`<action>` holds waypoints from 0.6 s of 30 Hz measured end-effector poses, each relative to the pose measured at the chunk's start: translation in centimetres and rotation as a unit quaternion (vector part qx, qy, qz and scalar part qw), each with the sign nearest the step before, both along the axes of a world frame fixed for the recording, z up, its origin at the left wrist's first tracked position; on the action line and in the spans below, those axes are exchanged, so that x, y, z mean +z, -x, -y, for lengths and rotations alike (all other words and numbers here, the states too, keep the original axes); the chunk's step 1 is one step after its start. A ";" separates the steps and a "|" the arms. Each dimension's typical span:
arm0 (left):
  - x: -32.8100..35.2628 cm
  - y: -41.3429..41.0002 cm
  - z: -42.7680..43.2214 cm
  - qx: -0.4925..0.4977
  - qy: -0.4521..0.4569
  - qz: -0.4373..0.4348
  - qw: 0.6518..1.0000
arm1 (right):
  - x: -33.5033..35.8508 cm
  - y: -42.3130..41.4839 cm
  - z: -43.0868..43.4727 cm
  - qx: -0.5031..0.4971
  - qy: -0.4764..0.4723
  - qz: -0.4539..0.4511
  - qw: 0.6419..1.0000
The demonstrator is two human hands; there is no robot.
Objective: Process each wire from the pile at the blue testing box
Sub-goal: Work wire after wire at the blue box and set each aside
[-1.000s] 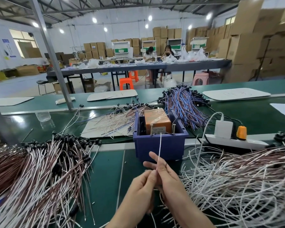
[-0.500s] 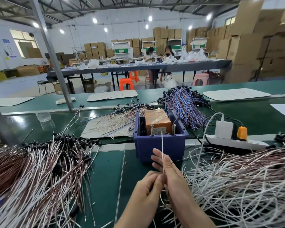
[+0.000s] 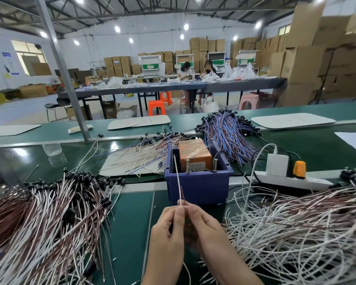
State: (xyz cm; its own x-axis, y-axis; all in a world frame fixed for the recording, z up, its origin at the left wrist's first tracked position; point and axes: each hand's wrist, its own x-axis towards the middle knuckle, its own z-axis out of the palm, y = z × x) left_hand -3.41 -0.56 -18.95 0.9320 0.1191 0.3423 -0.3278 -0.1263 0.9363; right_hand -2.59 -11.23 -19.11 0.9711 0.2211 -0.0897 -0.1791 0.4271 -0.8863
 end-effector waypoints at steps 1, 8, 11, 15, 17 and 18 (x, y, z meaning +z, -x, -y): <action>-0.1 0.0 0.0 0.020 -0.012 0.012 1.000 | 0.0 0.0 0.0 -0.003 0.017 0.013 1.000; 0.0 -0.4 -0.3 0.089 0.020 0.013 0.996 | 0.1 0.6 0.0 -0.042 0.138 0.057 0.988; 0.2 -0.4 -0.5 0.110 0.038 0.006 0.993 | 0.4 0.5 0.0 -0.110 0.108 0.063 0.986; 0.9 -0.4 0.2 0.097 0.102 -0.020 0.990 | 0.6 0.1 0.4 -0.241 0.028 0.083 0.967; 1.0 -0.4 1.2 0.069 0.109 -0.031 0.991 | 0.5 -0.2 0.6 -0.289 0.017 0.099 0.952; 0.9 -0.4 1.7 0.060 0.107 -0.033 0.992 | 0.5 -0.4 0.8 -0.310 0.015 0.103 0.945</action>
